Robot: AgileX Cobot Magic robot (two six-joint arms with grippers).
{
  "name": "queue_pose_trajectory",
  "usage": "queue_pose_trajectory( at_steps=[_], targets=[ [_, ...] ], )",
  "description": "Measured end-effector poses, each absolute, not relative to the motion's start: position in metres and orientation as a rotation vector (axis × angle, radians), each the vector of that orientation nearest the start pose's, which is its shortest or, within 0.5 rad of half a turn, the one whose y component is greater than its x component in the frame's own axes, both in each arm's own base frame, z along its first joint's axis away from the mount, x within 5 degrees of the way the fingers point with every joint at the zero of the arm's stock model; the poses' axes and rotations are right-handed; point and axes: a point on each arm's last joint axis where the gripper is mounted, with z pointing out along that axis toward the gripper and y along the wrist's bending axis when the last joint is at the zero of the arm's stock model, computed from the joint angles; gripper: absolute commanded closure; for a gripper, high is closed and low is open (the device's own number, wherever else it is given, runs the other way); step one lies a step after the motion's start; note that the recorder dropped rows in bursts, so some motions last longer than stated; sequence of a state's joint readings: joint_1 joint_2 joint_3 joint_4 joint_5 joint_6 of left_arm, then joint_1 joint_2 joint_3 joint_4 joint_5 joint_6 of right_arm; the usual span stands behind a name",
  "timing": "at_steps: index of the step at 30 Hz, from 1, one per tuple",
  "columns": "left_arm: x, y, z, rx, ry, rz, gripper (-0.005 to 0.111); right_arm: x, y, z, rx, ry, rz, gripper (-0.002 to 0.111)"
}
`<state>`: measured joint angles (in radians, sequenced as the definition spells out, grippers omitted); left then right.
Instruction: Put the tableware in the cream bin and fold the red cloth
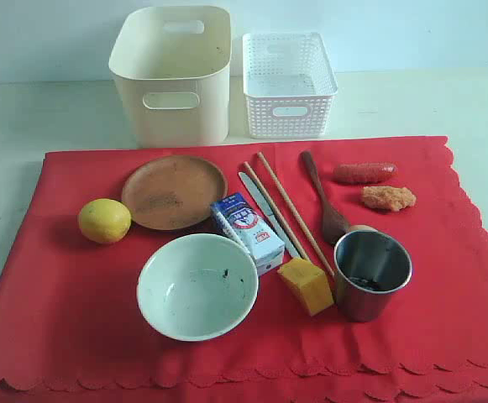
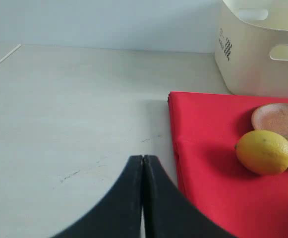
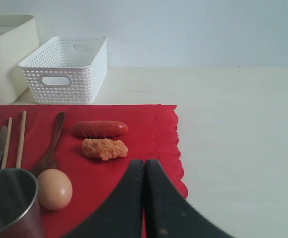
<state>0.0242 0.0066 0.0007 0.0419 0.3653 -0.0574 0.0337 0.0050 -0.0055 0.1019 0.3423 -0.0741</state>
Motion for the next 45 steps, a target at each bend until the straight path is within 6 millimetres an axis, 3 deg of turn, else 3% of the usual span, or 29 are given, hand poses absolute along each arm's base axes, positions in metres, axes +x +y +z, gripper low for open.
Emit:
queue_pose_trajectory(
  at_steps=[38,45],
  targets=[
    [0.053,0.003,0.180,-0.050,1.855,0.018,0.107,0.053,0.005,0.184,-0.035,1.828,0.071,0.108],
    [0.053,0.003,0.180,-0.050,1.855,0.018,0.107,0.060,0.005,0.211,-0.036,1.849,0.071,0.108]
  ],
)
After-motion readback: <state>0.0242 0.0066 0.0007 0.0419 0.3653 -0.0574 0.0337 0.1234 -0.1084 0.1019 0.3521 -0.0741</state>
